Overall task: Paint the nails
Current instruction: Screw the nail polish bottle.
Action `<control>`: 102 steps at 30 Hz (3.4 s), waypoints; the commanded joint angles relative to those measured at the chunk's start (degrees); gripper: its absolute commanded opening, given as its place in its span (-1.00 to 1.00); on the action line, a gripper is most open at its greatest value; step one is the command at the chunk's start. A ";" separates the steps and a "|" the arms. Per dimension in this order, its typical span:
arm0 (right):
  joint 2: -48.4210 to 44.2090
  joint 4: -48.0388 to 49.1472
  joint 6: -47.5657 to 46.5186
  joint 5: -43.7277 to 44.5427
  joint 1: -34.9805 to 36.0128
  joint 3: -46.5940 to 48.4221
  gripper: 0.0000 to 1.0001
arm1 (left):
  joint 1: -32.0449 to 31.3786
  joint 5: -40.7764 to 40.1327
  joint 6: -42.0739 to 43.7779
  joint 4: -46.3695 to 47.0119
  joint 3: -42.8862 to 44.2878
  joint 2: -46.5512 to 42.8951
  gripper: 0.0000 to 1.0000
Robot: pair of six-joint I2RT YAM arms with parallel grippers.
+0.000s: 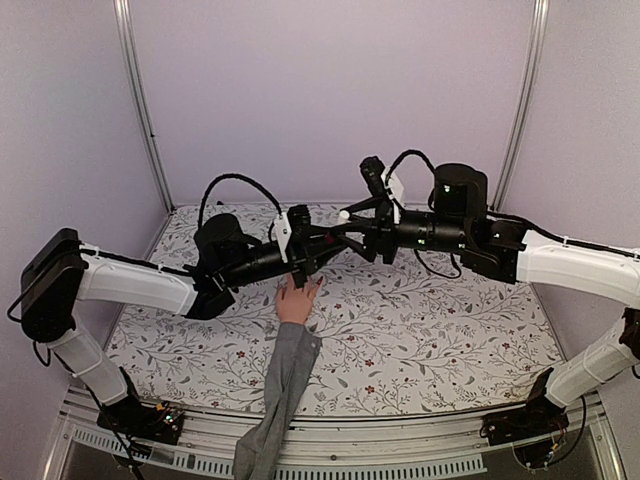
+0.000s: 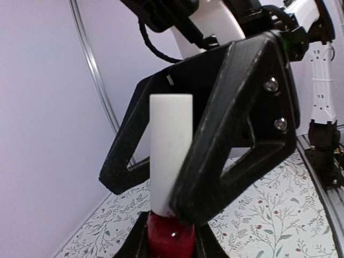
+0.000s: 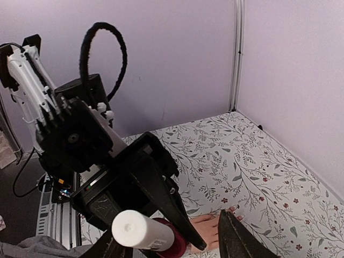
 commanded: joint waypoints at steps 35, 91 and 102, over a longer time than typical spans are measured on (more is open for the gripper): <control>1.99 -8.54 -12.92 -17.73 -0.51 6.09 -1.00 | 3.57 18.92 -7.46 -3.90 2.83 -0.77 -1.00; 5.29 -1.29 11.76 10.26 -0.75 5.61 -0.81 | -5.63 -32.81 6.27 13.67 3.49 9.73 -1.00; -0.69 2.19 3.35 0.70 -1.81 1.17 0.27 | 4.46 6.47 -14.13 13.15 -0.26 4.68 -1.00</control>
